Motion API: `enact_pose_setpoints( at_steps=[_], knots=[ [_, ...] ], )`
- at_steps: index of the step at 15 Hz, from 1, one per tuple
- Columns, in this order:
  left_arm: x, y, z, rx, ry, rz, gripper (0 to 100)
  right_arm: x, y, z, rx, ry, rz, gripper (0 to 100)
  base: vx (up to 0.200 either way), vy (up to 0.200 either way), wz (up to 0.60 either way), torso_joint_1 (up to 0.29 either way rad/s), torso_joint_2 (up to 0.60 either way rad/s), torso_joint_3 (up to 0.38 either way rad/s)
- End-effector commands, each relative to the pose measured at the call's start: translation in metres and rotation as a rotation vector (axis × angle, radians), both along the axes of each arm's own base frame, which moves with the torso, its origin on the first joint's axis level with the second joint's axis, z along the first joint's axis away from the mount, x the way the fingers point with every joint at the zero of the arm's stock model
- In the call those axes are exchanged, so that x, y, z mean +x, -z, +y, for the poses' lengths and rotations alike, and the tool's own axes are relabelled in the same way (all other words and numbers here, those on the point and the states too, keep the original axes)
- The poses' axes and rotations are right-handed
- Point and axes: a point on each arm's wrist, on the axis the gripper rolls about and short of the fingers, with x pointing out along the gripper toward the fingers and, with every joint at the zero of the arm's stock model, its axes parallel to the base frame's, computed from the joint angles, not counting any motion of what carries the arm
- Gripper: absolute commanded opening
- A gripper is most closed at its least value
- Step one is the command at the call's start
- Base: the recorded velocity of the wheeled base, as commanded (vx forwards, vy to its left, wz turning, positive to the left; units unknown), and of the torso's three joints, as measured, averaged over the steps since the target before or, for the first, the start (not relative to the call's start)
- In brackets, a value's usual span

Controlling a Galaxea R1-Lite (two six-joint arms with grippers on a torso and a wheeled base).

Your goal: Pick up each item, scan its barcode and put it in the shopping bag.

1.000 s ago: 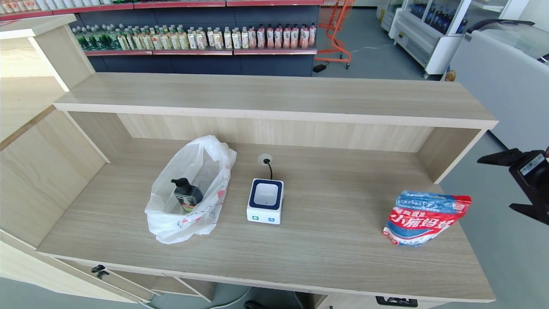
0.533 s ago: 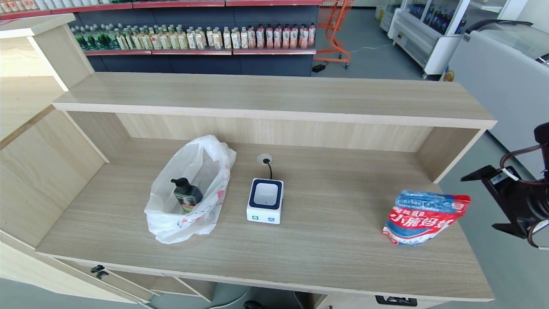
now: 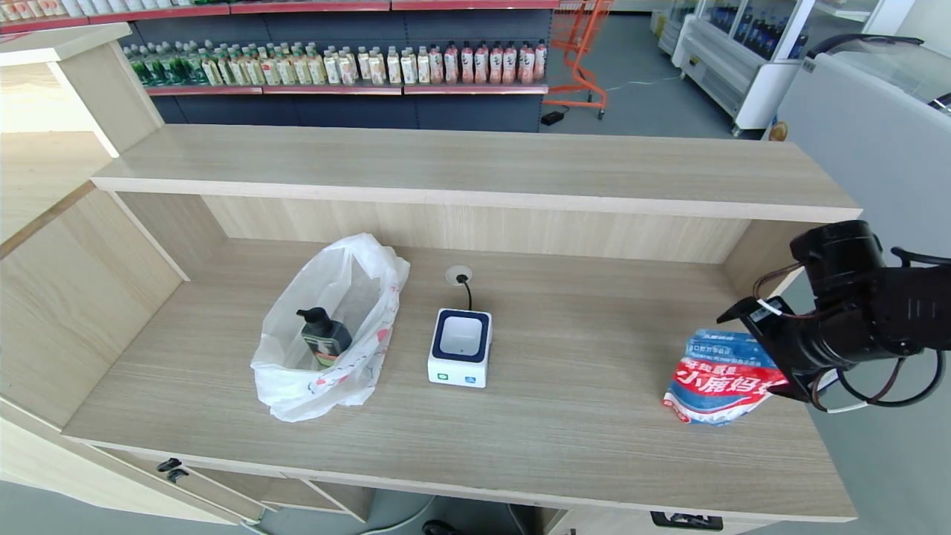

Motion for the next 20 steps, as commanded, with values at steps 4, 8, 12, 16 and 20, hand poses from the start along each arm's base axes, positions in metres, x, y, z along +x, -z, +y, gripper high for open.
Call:
enact_pose_setpoints(
  at_steps=[4,8,12,16,20],
  knots=[
    [0.000,0.000,0.000,-0.001,0.000,0.000,100,0.019,0.041,0.030,-0.040,-0.081,0.103,100,0.000,0.000,0.00,0.000,0.00,0.000],
    [0.000,0.000,0.000,0.001,0.000,0.000,100,0.030,0.057,0.035,-0.123,-0.095,0.133,0,0.000,0.000,0.00,0.000,0.00,0.000],
    [0.000,0.000,0.000,-0.001,0.000,0.000,100,0.040,0.051,0.041,-0.298,-0.205,0.067,0,0.000,0.000,0.00,0.000,0.00,0.000],
    [0.000,0.000,0.000,0.001,0.000,0.000,100,0.000,-0.039,0.047,-0.394,-0.633,-0.329,0,0.000,0.000,0.00,0.000,0.00,0.000],
    [0.000,0.000,0.000,-0.001,0.000,0.000,100,-0.069,-0.058,0.016,-0.192,-1.337,-0.743,0,0.000,0.000,0.00,0.000,0.00,0.000]
  ],
)
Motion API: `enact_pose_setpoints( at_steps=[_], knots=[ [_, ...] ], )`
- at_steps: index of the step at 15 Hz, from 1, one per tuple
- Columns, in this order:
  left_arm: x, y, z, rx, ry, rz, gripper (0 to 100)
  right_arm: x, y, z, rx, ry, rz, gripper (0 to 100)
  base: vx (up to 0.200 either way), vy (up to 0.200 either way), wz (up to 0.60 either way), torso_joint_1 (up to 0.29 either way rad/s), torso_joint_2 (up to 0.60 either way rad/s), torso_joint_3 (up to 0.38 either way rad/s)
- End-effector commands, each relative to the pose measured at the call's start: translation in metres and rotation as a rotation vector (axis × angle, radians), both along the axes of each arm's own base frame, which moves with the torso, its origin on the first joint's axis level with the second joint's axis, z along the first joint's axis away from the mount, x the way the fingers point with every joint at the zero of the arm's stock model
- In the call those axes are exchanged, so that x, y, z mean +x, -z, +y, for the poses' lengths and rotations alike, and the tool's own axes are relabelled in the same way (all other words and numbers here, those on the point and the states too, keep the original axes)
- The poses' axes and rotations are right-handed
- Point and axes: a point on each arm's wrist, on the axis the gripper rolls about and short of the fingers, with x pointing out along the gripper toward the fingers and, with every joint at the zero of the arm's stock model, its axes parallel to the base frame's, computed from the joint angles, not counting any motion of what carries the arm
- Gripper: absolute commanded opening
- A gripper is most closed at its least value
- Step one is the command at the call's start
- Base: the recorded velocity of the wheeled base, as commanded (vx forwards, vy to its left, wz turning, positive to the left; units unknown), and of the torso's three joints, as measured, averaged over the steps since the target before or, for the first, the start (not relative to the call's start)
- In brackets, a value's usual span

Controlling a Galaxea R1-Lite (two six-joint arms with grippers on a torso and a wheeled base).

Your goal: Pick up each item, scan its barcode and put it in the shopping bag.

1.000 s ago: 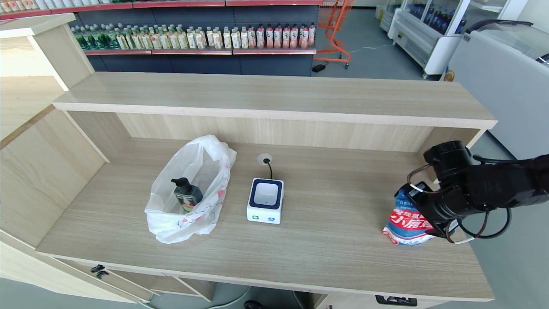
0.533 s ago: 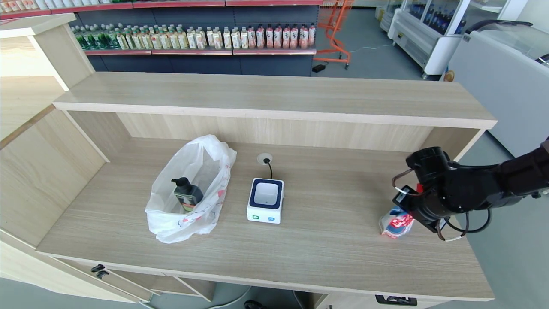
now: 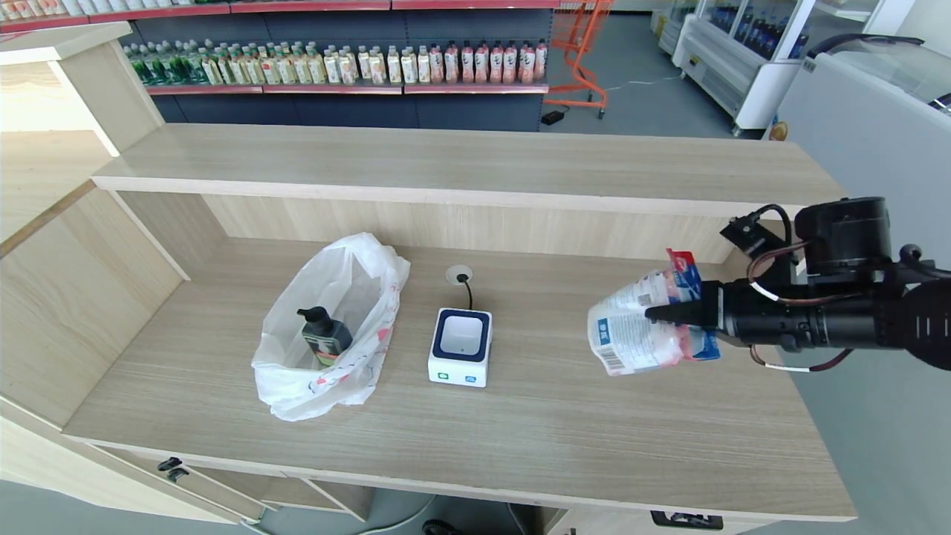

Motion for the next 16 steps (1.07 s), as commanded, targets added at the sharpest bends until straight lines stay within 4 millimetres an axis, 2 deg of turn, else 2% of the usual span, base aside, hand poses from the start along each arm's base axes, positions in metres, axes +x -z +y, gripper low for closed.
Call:
enact_pose_setpoints(
  at_steps=[1,2,5,10,16],
  knots=[
    [0.000,0.000,0.000,0.000,0.000,0.000,100,-0.068,-0.029,-0.028,0.149,-0.406,-0.239,0,0.000,0.000,0.00,0.000,0.00,0.000],
    [0.000,0.000,0.000,0.000,0.002,0.000,100,-0.075,-0.032,-0.027,0.212,-0.517,-0.254,0,0.000,0.000,0.00,0.000,0.00,0.000],
    [0.000,0.000,0.000,0.000,0.000,0.001,100,-0.084,-0.037,-0.007,0.243,-0.634,-0.250,0,0.000,0.000,0.00,0.000,0.00,0.000],
    [0.000,0.000,0.000,0.000,0.000,0.000,100,-0.094,-0.037,0.004,0.268,-0.678,-0.186,0,0.000,0.000,0.00,0.000,0.00,0.000],
    [0.000,0.000,0.000,0.001,0.000,0.000,100,-0.103,-0.042,0.003,0.264,-0.683,-0.209,0,0.000,0.000,0.00,0.000,0.00,0.000]
  ],
)
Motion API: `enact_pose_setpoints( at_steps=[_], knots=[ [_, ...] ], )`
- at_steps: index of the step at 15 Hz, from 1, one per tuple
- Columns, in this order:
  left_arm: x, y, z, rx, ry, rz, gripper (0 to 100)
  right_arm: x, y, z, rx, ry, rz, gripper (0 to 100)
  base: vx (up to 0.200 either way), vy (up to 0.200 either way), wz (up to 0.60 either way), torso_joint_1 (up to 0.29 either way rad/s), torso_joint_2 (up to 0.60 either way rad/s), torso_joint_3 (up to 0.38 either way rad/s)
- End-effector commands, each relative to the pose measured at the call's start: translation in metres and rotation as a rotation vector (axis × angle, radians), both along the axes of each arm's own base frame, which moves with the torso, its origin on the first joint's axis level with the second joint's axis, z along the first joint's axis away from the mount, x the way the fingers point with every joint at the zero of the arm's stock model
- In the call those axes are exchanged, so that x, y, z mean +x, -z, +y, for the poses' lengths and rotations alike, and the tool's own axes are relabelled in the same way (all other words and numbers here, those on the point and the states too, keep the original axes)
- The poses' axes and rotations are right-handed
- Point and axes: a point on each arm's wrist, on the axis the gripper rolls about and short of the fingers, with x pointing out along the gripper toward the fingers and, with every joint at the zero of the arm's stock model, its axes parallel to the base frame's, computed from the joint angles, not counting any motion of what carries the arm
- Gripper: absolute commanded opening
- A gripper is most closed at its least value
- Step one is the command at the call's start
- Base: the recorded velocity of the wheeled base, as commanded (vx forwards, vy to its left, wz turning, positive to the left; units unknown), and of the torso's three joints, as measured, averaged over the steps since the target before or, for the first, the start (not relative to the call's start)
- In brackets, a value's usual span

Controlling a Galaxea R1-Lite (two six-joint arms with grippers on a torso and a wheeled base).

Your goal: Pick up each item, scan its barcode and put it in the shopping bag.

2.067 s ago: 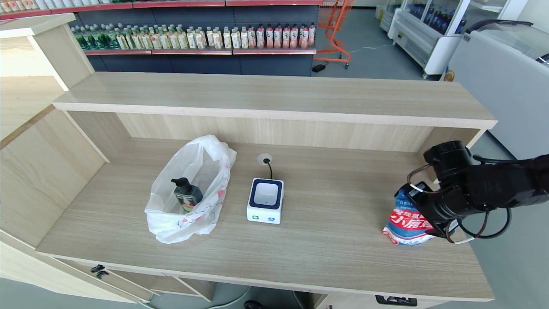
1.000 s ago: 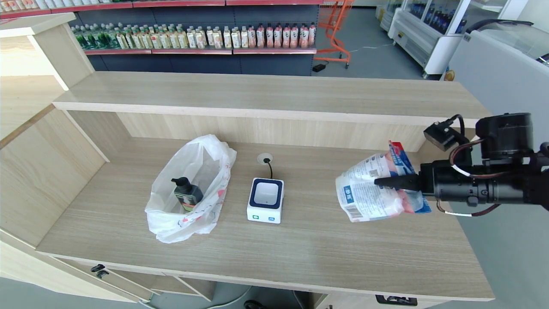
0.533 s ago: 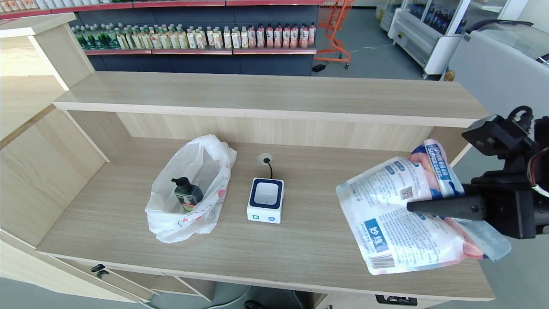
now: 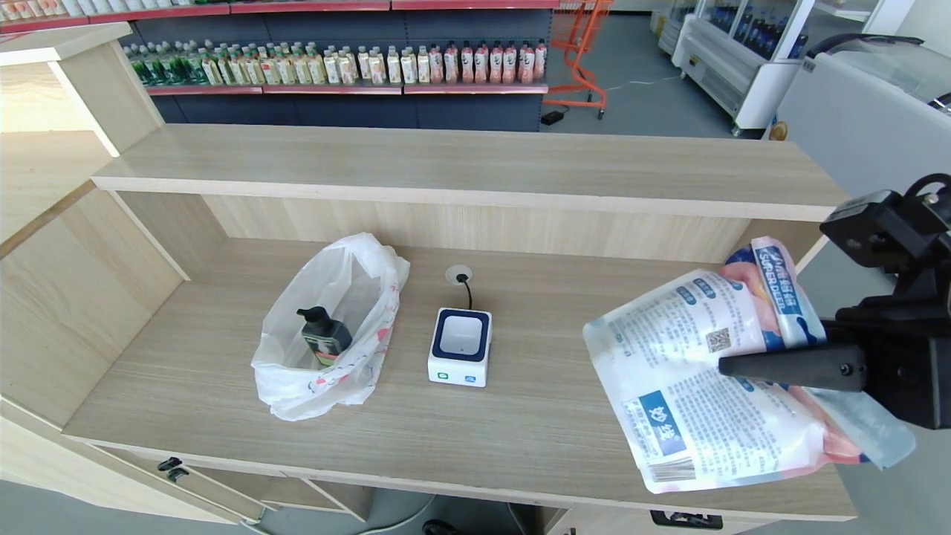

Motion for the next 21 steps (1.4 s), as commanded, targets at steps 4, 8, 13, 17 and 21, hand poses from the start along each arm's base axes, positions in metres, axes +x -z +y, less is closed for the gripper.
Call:
enact_pose_setpoints(
  at_steps=[4,8,13,17,21],
  knots=[
    [0.000,0.000,0.000,0.001,0.000,-0.001,100,-0.007,0.002,-0.001,-0.004,-0.002,0.051,0,0.000,0.000,0.00,0.000,0.00,0.000],
    [0.000,0.000,0.000,0.001,0.000,-0.001,100,-0.012,-0.002,0.009,-0.008,-0.021,0.097,0,0.000,0.000,0.00,0.000,0.00,0.000],
    [0.000,0.000,0.000,0.000,0.000,-0.001,100,-0.012,-0.001,0.013,-0.028,0.006,0.098,0,0.000,0.000,0.00,0.000,0.00,0.000],
    [0.000,0.000,0.000,0.000,0.000,-0.001,100,-0.011,-0.005,0.014,-0.024,0.004,0.087,0,0.000,0.000,0.00,0.000,0.00,0.000],
    [0.000,0.000,0.000,0.000,0.000,-0.001,100,-0.010,-0.005,0.014,-0.025,0.004,0.086,0,0.000,0.000,0.00,0.000,0.00,0.000]
  ],
)
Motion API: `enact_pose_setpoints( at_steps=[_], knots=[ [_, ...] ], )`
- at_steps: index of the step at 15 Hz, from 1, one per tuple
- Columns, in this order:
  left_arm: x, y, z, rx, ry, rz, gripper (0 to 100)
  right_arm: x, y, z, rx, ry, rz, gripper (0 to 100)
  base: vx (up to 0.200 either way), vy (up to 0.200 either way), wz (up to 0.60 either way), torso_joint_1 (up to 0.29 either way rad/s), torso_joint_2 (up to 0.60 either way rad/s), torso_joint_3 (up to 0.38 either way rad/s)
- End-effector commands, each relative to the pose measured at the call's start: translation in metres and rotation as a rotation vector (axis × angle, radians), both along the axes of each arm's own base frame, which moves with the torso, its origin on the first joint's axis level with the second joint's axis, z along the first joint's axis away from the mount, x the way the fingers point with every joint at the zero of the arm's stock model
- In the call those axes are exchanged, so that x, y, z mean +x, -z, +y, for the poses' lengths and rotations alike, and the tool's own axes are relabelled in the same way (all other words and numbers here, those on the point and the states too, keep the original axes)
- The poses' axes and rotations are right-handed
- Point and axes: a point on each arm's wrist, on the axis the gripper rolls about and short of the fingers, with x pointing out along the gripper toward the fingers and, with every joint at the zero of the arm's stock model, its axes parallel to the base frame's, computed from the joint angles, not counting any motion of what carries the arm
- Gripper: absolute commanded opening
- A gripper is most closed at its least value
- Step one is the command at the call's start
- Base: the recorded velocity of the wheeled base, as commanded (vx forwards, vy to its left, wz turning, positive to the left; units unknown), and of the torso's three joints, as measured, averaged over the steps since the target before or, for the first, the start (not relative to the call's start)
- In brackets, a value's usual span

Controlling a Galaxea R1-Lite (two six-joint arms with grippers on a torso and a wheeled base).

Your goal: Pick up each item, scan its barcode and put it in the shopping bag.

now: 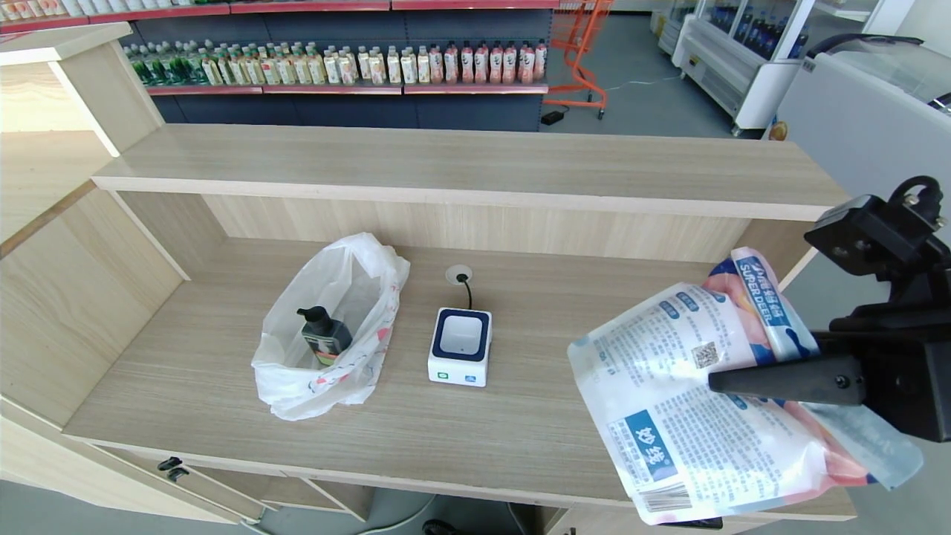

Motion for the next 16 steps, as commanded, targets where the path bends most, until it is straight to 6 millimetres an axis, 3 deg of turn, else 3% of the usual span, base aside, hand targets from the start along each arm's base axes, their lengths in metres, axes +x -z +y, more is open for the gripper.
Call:
enact_pose_setpoints(
  at_steps=[1,16],
  knots=[
    [0.000,0.000,0.000,0.000,0.000,0.000,100,0.001,0.001,0.000,-0.001,0.001,0.002,0,0.000,0.000,0.00,0.000,0.00,0.000],
    [0.000,0.000,0.000,0.000,0.000,0.000,100,0.004,0.000,0.013,-0.016,-0.022,-0.019,0,0.000,0.000,0.00,0.000,0.00,0.000]
  ],
)
